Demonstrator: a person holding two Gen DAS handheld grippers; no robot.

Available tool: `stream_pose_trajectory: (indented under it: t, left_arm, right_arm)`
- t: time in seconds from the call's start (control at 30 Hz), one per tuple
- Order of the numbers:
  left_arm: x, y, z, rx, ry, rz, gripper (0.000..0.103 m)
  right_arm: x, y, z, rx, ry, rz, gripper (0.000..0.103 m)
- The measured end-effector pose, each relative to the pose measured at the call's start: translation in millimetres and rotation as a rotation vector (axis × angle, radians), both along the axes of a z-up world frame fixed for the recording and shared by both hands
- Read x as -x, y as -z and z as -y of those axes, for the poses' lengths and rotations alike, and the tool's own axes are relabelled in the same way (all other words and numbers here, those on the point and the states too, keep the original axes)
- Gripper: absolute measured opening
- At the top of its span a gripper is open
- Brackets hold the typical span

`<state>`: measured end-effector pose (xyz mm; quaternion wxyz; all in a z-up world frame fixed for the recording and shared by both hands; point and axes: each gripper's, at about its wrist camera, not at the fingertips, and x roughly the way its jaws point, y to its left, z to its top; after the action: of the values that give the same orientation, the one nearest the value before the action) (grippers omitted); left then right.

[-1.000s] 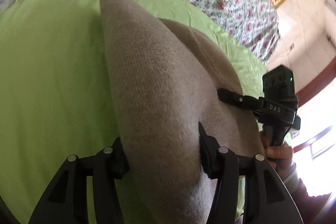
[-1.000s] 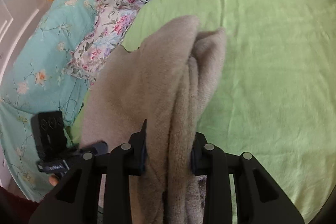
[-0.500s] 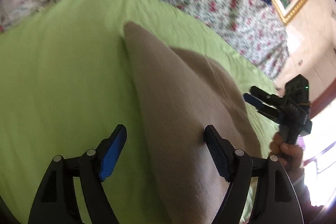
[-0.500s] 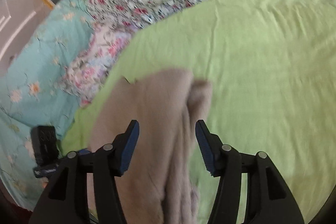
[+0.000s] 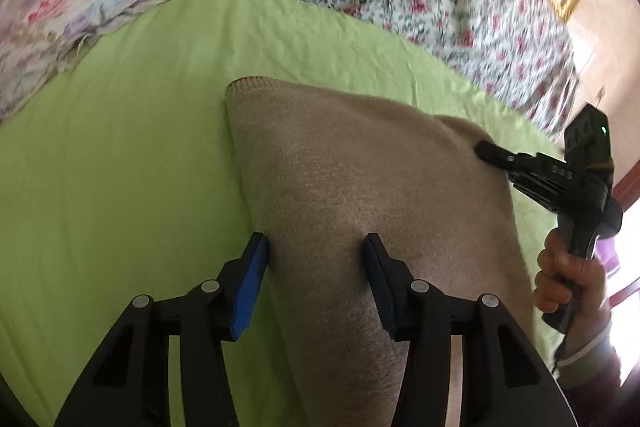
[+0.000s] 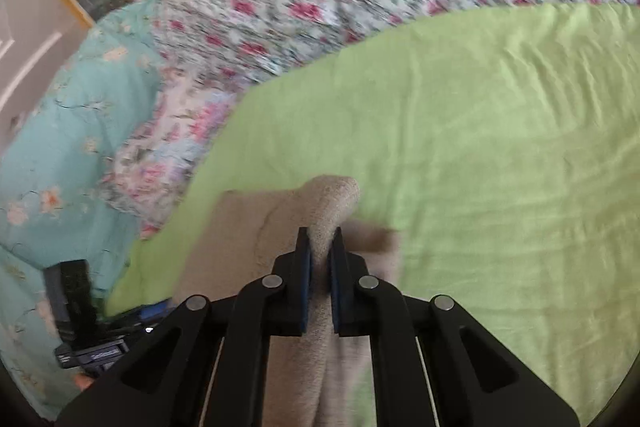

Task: Fold small clothes
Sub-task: 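Lay the folded edge down and open both grippers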

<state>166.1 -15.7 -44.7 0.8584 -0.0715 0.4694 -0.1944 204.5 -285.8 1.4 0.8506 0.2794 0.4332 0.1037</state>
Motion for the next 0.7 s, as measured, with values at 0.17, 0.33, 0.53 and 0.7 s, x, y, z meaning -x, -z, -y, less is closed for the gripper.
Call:
stream_pose_trajectory:
  t: [0.17, 0.33, 0.53, 0.7]
  left_arm:
    - [6.4, -2.5, 1.6, -0.024, 0.005, 0.001, 0.051]
    - [35.9, -15.3, -17.0, -0.010, 0.009, 0.014, 0.052]
    - [93.5, -18.8, -48.0, 0.011, 0.011, 0.026, 0.052]
    - [137.3, -14.5, -60.7, 0.033, 0.016, 0.016, 0.053]
  right_arm:
    - [-0.8, 30.4, 2.7, -0.021, 0.004, -0.093, 0.014]
    - [28.1, -6.8, 4.7, 0.004, 0.015, -0.024, 0.014]
    - [86.7, -36.9, -5.6, -0.017, 0.000, 0.027, 0.014]
    - [131.9, -40.9, -31.7, -0.039, -0.035, 0.015, 0.017]
